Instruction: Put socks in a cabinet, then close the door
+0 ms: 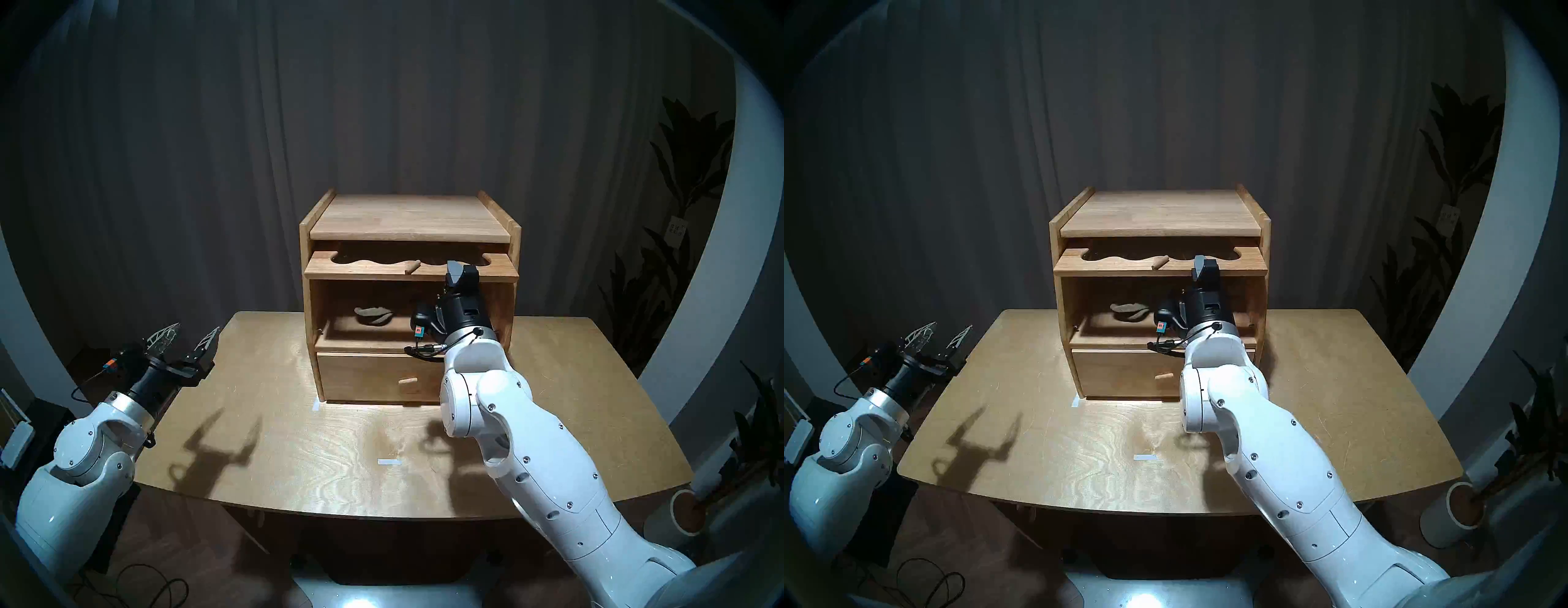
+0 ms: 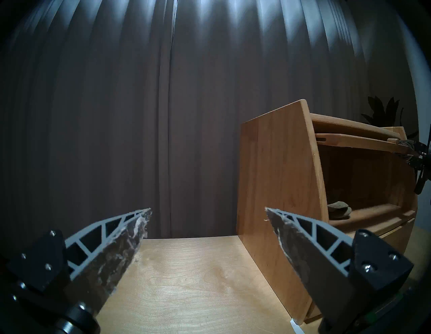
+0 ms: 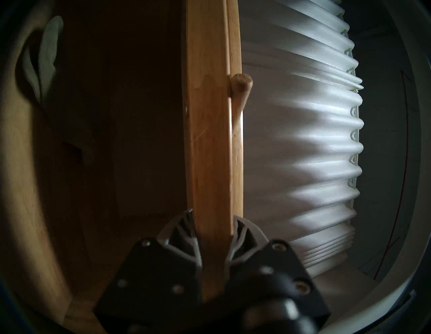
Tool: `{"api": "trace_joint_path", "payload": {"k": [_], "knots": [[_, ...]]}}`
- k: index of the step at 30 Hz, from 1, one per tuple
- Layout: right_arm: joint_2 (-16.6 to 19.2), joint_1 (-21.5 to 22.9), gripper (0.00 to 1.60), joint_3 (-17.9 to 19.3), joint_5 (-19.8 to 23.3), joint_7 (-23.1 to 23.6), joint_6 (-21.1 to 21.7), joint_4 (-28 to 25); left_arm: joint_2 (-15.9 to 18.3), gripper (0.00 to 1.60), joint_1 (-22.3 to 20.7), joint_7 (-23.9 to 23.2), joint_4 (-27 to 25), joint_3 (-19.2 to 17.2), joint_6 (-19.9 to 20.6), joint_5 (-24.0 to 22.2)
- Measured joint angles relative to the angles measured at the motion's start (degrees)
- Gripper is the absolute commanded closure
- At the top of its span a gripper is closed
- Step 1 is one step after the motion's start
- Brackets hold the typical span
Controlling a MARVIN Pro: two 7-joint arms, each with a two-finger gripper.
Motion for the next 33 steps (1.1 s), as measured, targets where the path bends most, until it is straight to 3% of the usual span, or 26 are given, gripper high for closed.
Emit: {"api": "trace_joint_path", "payload": {"k": [33], "knots": [[7.80,-13.22,1.60,-7.99,-7.57,-1.66,8.36,-13.34,0.01,0.00,0.00,0.02,0.00,0.00,0.00,-0.05]]}}
